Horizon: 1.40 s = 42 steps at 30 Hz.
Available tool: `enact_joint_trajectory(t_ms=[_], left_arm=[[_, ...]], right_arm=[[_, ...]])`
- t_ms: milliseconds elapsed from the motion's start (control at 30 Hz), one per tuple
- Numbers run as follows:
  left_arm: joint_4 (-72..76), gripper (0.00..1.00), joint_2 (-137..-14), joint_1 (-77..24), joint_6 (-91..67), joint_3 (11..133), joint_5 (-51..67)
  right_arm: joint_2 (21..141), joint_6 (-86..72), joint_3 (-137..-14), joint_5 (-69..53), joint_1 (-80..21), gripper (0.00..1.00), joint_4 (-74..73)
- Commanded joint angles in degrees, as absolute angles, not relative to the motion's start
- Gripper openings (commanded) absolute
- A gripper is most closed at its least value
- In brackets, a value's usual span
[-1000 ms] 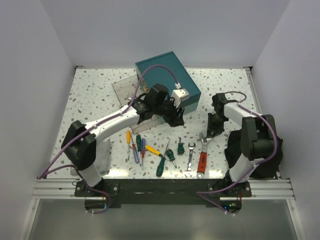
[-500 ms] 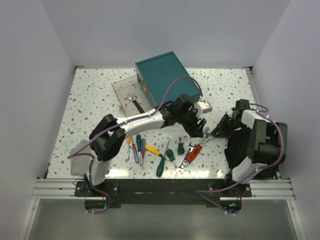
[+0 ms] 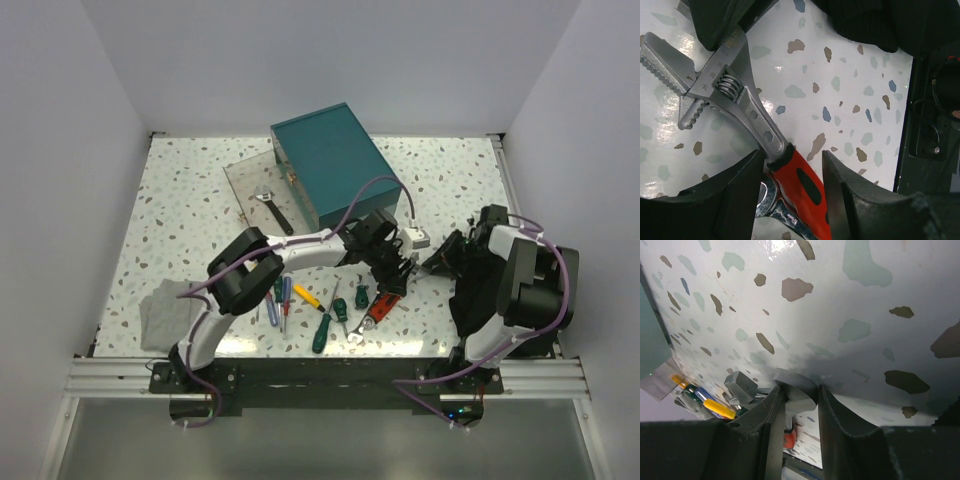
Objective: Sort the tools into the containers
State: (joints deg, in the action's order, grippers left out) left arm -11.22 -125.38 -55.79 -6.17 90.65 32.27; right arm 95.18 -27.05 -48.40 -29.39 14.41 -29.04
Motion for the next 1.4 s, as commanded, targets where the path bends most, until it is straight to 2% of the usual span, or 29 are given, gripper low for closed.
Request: enact_joint_trajectory(t_ms=[0, 67, 100, 167, 200, 267, 433, 500, 533, 600, 633, 767, 800, 933, 1067, 1133, 1233, 1367], left_arm=[[-8.61, 0.50, -128.40, -56.86, -5.97, 94.73, 37.70], [-8.70, 0.44, -129.64, -57.04, -6.06, 95.18, 38.14], [-8.70, 0.37, -129.99, -57.04, -6.06, 95.79, 38.32], [-8.96, 0.34, -130.43, -57.04, -6.06, 96.06, 37.10], [-9.14, 0.36, -130.60, -57.04, -6.33, 96.24, 34.48], [-9.76, 0.45, -130.96, -57.04, -6.07, 96.33, 33.14], [-7.31, 0.52, -131.66, -56.69, -8.17, 94.93, 38.58], [-5.99, 0.50, -131.92, -56.78, -9.57, 93.79, 39.72], [-5.45, 0.48, -132.18, -56.69, -9.84, 93.43, 40.34], [-4.05, 0.34, -132.36, -56.60, -10.19, 92.73, 42.96], [-3.70, 0.22, -132.36, -56.51, -10.37, 92.55, 43.50], [-2.99, 0.00, -132.36, -55.99, -10.20, 93.78, 47.28], [-2.99, 0.00, -132.19, -55.55, -10.11, 94.13, 47.89], [-5.97, 0.00, -130.00, -53.79, -7.92, 96.50, 50.09], [-8.35, 0.00, -124.65, -51.25, -4.05, 96.94, 54.48], [-7.22, 0.00, -123.40, -50.37, -5.09, 97.82, 57.55], [-3.36, 0.00, -121.47, -48.52, -9.03, 98.79, 61.68], [2.36, 0.00, -118.31, -45.71, -13.26, 100.46, 64.24]], right_arm=[[94.48, -29.97, -47.99, -32.96, 14.41, 0.00, -25.93], [93.87, -29.88, -47.90, -32.96, 14.50, 0.00, -25.75], [93.52, -29.62, -47.90, -32.87, 14.50, 0.00, -25.84], [92.21, -29.53, -47.55, -32.96, 14.50, 0.00, -25.58], [91.76, -29.44, -47.03, -32.96, 14.50, 0.00, -25.23], [90.45, -30.06, -46.32, -32.87, 14.50, 0.00, -24.17], [90.00, -31.64, -44.48, -33.92, 14.50, 0.00, -22.60], [89.39, -32.25, -43.86, -34.01, 14.50, 0.00, -21.89], [89.30, -32.43, -43.86, -34.10, 14.41, 0.00, -21.88], [89.38, -31.91, -44.21, -34.01, 14.50, 0.00, -22.06], [89.21, -31.64, -44.38, -33.93, 14.50, 0.00, -22.50], [87.89, -30.32, -46.83, -34.10, 14.50, 0.00, -24.16], [87.54, -29.45, -47.63, -34.01, 14.50, 0.02, -25.65], [89.29, -21.73, -58.42, -32.78, 14.94, 0.33, -37.94], [90.08, -15.05, -76.17, -39.18, 18.62, 0.41, -48.83], [91.66, -12.14, -86.85, -38.59, 19.25, 0.44, -52.98], [93.16, -6.25, -95.68, -34.64, 19.69, 0.45, -58.79], [91.67, -6.06, -94.05, -28.92, 21.09, 0.46, -54.95]])
